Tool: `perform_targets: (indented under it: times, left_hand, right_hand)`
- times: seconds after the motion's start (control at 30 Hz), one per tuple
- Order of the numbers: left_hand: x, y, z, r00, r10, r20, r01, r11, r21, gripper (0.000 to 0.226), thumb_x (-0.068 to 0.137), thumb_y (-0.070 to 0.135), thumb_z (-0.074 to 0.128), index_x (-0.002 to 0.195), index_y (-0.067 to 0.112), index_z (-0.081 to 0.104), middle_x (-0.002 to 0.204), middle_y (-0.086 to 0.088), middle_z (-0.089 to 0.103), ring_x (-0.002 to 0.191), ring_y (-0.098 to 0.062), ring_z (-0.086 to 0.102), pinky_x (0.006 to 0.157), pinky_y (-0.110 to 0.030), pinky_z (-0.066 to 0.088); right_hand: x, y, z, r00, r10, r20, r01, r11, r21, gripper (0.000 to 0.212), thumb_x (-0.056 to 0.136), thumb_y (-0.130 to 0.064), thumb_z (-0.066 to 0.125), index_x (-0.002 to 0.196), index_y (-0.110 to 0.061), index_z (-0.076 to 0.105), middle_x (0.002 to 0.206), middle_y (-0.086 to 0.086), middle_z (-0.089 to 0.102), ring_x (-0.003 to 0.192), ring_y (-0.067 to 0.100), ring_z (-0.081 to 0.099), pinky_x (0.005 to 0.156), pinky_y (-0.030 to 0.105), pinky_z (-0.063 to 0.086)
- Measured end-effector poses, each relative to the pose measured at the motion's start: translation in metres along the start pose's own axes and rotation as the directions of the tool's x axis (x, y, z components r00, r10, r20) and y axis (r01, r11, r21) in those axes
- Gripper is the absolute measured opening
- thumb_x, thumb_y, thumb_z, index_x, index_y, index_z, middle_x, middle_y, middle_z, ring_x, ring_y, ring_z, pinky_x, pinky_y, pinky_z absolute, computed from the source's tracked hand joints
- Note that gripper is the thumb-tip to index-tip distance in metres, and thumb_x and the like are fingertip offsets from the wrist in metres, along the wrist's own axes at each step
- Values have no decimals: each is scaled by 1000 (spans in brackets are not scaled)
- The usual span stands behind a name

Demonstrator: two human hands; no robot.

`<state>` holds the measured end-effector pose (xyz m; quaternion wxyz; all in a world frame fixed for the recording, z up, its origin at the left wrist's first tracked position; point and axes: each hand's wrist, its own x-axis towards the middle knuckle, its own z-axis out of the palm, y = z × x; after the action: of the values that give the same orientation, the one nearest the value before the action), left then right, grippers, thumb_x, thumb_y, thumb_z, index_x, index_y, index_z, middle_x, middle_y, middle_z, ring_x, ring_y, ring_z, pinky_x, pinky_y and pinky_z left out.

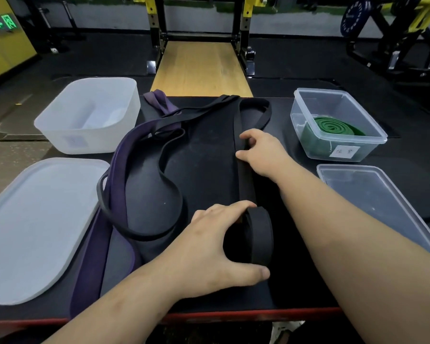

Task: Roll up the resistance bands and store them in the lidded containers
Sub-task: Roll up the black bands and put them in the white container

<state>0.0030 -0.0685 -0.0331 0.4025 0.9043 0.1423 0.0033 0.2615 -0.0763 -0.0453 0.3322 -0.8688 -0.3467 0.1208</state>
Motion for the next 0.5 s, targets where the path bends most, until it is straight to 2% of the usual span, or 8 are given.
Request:
perform_targets:
  times: [0.1, 0.17, 0.27, 0.33, 0.43, 0.5]
  left_hand:
    - [0, 0, 0, 1000, -7, 3, 7, 1000, -7, 92, 66, 67, 81, 139, 69, 24, 131, 37, 39, 132, 3, 30, 109, -27, 38]
    - [0, 1, 0, 1000, -6, -9, 6, 1000, -16, 90, 65, 66, 82, 136, 69, 27, 128, 35, 42, 130, 3, 32, 108, -27, 39]
    - [0, 3, -1, 1000, -6, -12, 6, 999, -37, 87, 65, 65, 83, 135, 68, 31, 126, 33, 45, 130, 3, 34, 107, -28, 41]
    - [2, 3, -1, 1000, -7, -9, 6, 998, -57, 84, 66, 64, 84, 133, 67, 35, 124, 31, 48, 129, 4, 35, 106, -29, 42]
    - [4, 1, -3, 1000, -12, -9, 11, 998, -69, 80, 65, 64, 84, 131, 67, 39, 120, 29, 50, 125, 3, 38, 104, -30, 43]
    - [7, 1, -4, 1000, -18, 3, 18, 998, -59, 77, 64, 65, 83, 129, 66, 41, 118, 28, 52, 122, 2, 41, 103, -30, 44]
  right_hand:
    - [16, -5, -1, 998, 62, -9, -61, 996, 67, 49, 96, -28, 70, 143, -27, 55, 125, -5, 56, 110, 19, 58, 85, 29, 45]
    - [33, -8, -3, 996, 82, -32, -81, 995, 58, 47, 98, -29, 66, 144, -23, 56, 134, 0, 60, 112, 22, 61, 92, 33, 50]
    - [60, -11, -13, 984, 158, -85, -160, 987, -16, 51, 98, -22, 56, 148, -16, 49, 144, 10, 57, 123, 30, 59, 101, 37, 50]
    - [80, -11, -22, 962, 232, -145, -241, 969, -48, 56, 97, -14, 49, 152, -8, 41, 146, 16, 53, 128, 34, 55, 97, 37, 48]
    - [104, -10, -31, 939, 293, -181, -309, 949, -67, 54, 97, -13, 47, 149, 0, 38, 144, 22, 52, 119, 34, 57, 86, 35, 44]
    - [113, -11, -38, 935, 315, -166, -324, 946, -32, 56, 97, -14, 47, 151, -3, 36, 147, 21, 50, 127, 36, 55, 96, 38, 48]
